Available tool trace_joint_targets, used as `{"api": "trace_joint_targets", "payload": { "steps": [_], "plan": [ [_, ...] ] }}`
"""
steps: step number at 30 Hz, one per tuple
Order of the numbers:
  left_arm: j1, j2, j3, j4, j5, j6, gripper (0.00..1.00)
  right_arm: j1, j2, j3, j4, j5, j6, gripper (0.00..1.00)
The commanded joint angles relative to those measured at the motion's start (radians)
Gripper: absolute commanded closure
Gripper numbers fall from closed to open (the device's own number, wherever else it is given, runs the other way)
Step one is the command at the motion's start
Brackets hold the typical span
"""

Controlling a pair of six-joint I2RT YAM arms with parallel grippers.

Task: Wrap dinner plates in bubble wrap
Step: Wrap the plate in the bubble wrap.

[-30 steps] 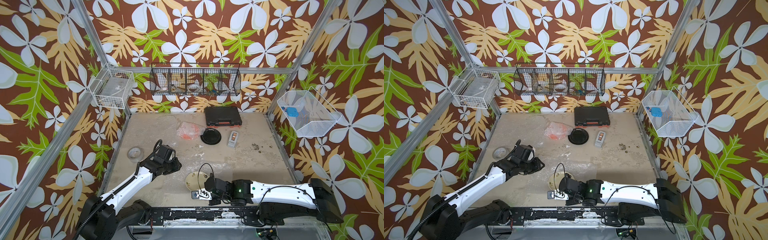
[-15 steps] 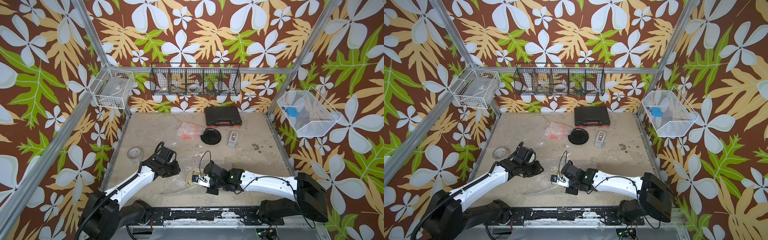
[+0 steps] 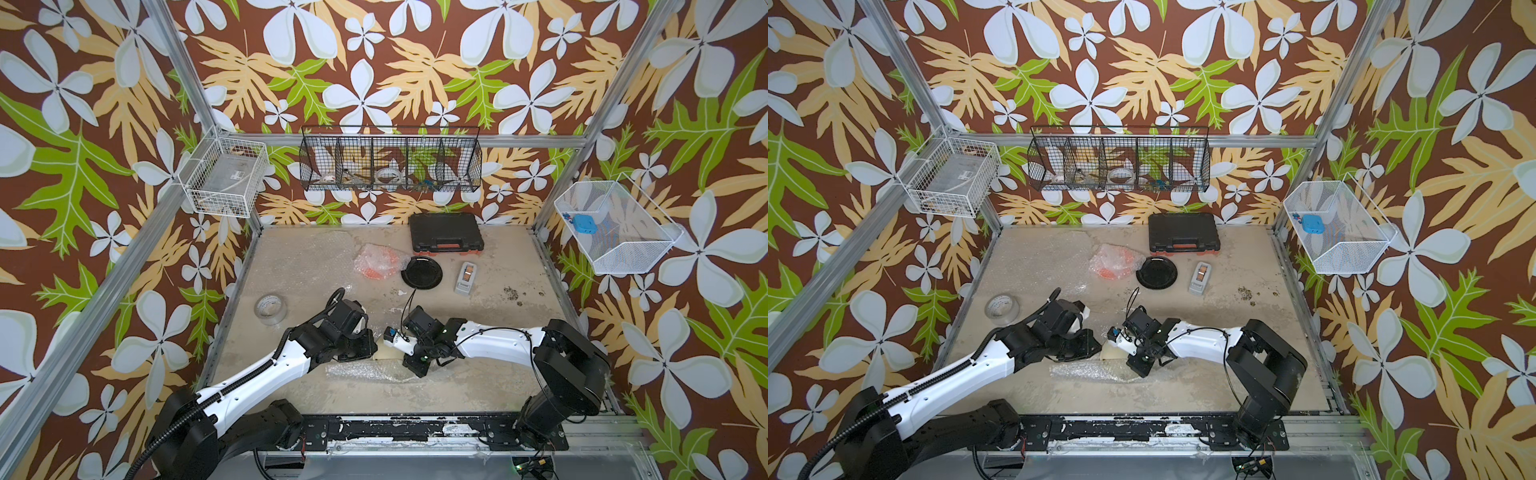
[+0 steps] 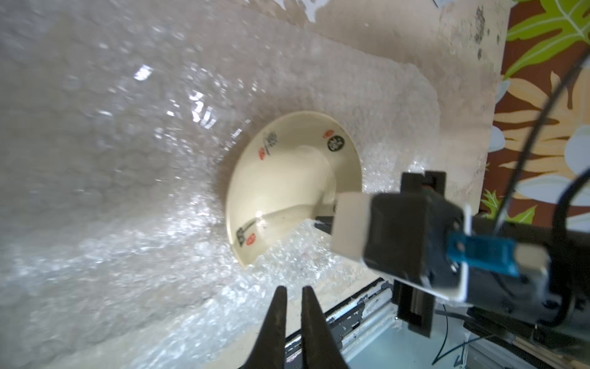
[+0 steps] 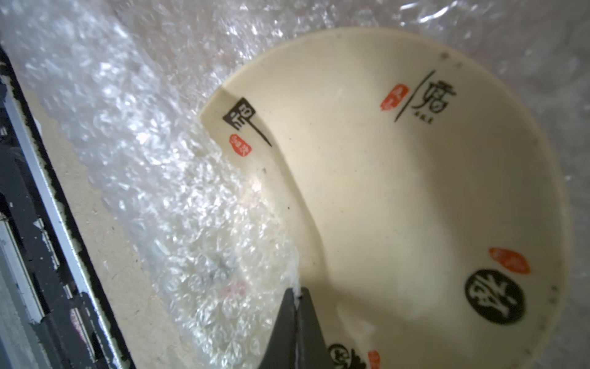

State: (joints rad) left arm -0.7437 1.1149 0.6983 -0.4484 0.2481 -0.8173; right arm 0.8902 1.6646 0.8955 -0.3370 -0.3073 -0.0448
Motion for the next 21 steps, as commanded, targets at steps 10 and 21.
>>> {"api": "trace_joint_targets", "payload": {
  "steps": [10,21],
  "plan": [
    [-0.091,0.193,-0.118,0.390,0.075,-0.163,0.91,-0.092,-0.026,-0.049,0.067,-0.190,0.211,1.00],
    [-0.090,0.363,-0.115,0.337,-0.019,-0.097,0.92,-0.181,-0.119,-0.091,0.069,-0.089,0.353,0.99]
  ]
}}
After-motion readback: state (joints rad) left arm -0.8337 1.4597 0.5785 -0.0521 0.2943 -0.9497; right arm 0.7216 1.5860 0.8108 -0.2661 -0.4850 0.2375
